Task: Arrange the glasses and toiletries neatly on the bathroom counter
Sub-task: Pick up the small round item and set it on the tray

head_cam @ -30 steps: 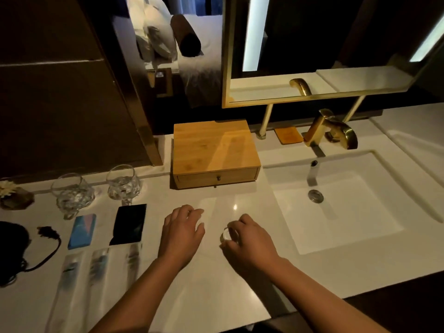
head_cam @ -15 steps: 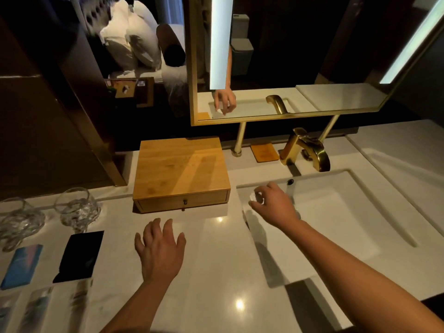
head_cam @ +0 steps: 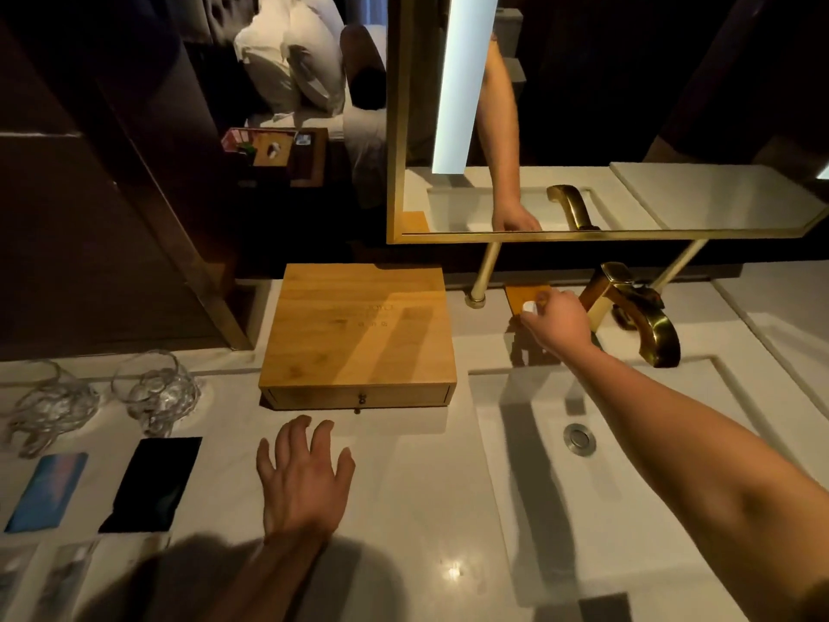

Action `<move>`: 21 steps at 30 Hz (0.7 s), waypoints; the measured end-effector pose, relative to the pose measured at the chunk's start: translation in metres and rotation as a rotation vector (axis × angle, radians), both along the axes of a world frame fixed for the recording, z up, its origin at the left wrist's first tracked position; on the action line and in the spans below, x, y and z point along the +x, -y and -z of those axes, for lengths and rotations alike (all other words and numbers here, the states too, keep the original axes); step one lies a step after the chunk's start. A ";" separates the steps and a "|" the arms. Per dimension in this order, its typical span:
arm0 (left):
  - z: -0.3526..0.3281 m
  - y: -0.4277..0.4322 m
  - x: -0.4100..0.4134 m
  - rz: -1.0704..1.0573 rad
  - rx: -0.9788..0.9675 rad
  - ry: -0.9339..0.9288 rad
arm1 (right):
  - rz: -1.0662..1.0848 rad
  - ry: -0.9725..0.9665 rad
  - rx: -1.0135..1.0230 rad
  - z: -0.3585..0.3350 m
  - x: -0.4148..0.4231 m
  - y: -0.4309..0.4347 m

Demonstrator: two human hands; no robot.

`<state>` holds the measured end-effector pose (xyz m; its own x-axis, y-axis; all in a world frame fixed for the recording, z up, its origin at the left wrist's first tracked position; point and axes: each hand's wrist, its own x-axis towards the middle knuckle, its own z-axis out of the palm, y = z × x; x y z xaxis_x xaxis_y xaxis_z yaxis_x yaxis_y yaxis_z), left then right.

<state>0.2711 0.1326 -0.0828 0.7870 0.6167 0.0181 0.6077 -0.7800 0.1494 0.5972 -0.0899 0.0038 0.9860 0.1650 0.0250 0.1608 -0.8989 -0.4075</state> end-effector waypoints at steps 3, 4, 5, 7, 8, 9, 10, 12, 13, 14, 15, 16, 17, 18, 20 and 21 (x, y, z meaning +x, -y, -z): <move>0.000 0.001 0.001 0.019 0.028 0.018 | 0.023 -0.008 -0.019 0.009 0.018 -0.005; 0.001 0.001 0.000 0.027 0.045 0.028 | 0.034 -0.016 -0.026 0.011 0.023 -0.006; 0.002 0.002 0.000 0.028 0.057 0.029 | 0.042 -0.022 -0.036 0.014 0.028 -0.007; 0.001 0.002 -0.001 0.013 0.062 0.013 | 0.048 -0.022 -0.072 0.019 0.035 -0.008; 0.000 0.002 -0.001 0.011 0.061 0.010 | 0.054 -0.020 -0.086 0.020 0.037 -0.008; 0.001 0.002 0.000 0.008 0.060 0.010 | 0.063 -0.016 -0.096 0.023 0.040 -0.007; 0.000 0.002 0.000 0.009 0.059 0.012 | 0.072 -0.013 -0.104 0.024 0.041 -0.007; 0.000 0.002 0.000 0.012 0.056 0.012 | 0.084 -0.012 -0.119 0.027 0.043 -0.005; 0.000 0.002 0.001 0.015 0.054 0.012 | 0.086 -0.009 -0.125 0.030 0.044 -0.004; 0.000 0.002 0.001 0.012 0.053 0.013 | 0.086 -0.005 -0.130 0.031 0.044 -0.003; 0.000 0.002 0.001 0.012 0.053 0.012 | 0.088 0.004 -0.131 0.034 0.045 -0.003; 0.000 0.002 0.001 0.011 0.050 0.014 | 0.092 0.007 -0.127 0.034 0.046 -0.003; -0.001 0.002 0.001 0.010 0.047 0.016 | 0.091 0.010 -0.121 0.036 0.048 -0.002; -0.001 0.002 0.001 0.009 0.047 0.020 | 0.086 0.006 -0.116 0.036 0.047 -0.002; 0.000 0.002 0.001 0.007 0.046 0.021 | 0.067 0.003 -0.107 0.038 0.049 -0.002; 0.000 0.002 0.001 0.007 0.047 0.023 | 0.059 0.007 -0.102 0.040 0.051 -0.001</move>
<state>0.2720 0.1309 -0.0828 0.7902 0.6094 0.0649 0.5993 -0.7905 0.1264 0.6477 -0.0891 -0.0365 0.9940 0.1082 0.0176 0.1083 -0.9438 -0.3121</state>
